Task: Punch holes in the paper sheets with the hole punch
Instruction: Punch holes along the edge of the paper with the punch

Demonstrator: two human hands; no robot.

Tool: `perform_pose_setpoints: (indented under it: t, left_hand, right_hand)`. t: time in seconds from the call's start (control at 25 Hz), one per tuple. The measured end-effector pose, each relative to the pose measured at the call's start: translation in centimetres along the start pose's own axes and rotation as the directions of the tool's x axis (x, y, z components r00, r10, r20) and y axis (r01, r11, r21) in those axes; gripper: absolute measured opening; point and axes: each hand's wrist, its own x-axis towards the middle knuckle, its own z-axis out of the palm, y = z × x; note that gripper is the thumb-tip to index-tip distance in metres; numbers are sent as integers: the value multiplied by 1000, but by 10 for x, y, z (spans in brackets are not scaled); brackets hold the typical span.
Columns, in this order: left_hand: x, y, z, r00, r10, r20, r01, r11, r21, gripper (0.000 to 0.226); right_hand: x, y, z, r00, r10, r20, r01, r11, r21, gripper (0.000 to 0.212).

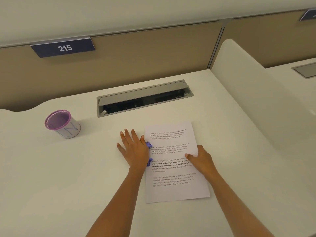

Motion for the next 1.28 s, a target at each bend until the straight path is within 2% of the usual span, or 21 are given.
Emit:
perform_pose_setpoints:
  t: [0.04,0.12,0.2,0.28,0.4,0.52,0.8,1.0,1.28]
  left_hand:
    - [1,0,1,1000,2,-2,-2,1000,7,57]
    - [2,0,1,1000,9,-4,-9,1000,16,57]
    - [2,-1,3,1000,11,-2,-11,1000,19,57]
    - [3,-2,5,1000,3,3,-3,1000,21,57]
    - [5,-5,10,1000,-1,17,1,1000,14,57]
    - [7,-5,14,1000,-2,15,2,1000,-5,56]
    - [7,-17,26,999,-31,-29,32,999,32,54]
    - [7,-12,17,999,-39,34,38,999,12,54]
    - [1,2,-7,988,-44,148,65,989,-136,56]
  right_hand:
    - [-4,-3,7,991,-65,-121,40,980,-195,64]
    - [-9,-2,21,944,-227,-241,61,835,-547,84]
    - [-8,2,24,915,-334,-228,81,703,-706,88]
    - [-2,7,21,908,-394,-144,145,617,-774,81]
    - [5,19,24,873,-487,25,302,499,-812,68]
    - [11,34,35,858,-501,115,385,477,-790,65]
    - [14,46,42,800,-595,74,401,440,-804,63]
    - [13,45,41,796,-602,65,401,444,-801,64]
    - [8,40,39,823,-565,65,387,472,-792,61]
